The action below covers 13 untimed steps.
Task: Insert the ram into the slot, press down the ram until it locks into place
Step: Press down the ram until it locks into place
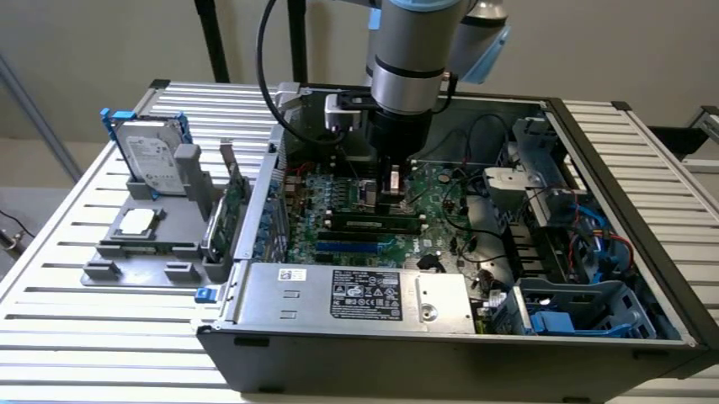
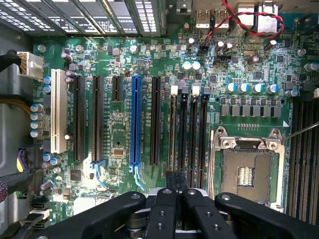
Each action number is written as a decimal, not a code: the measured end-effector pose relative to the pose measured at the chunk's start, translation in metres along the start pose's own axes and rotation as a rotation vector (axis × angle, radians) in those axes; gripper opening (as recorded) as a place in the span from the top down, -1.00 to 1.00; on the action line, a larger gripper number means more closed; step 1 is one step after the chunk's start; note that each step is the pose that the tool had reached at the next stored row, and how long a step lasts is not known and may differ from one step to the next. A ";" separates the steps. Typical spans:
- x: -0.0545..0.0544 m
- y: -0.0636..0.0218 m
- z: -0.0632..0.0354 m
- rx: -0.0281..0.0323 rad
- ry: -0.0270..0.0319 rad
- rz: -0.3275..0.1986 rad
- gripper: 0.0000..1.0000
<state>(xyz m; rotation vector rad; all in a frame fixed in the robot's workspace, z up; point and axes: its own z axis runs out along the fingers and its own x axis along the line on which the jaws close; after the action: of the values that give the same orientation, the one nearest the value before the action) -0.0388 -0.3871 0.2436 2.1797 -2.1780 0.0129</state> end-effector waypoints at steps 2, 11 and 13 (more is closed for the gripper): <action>0.000 0.0000 0.0000 0.0000 0.0000 0.000 0.79; 0.000 0.0005 0.0011 0.0000 0.0000 0.000 0.79; 0.000 0.0021 0.0030 0.0001 0.0000 0.000 0.79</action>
<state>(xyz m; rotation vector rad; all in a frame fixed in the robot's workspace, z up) -0.0411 -0.3871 0.2407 2.1797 -2.1782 0.0129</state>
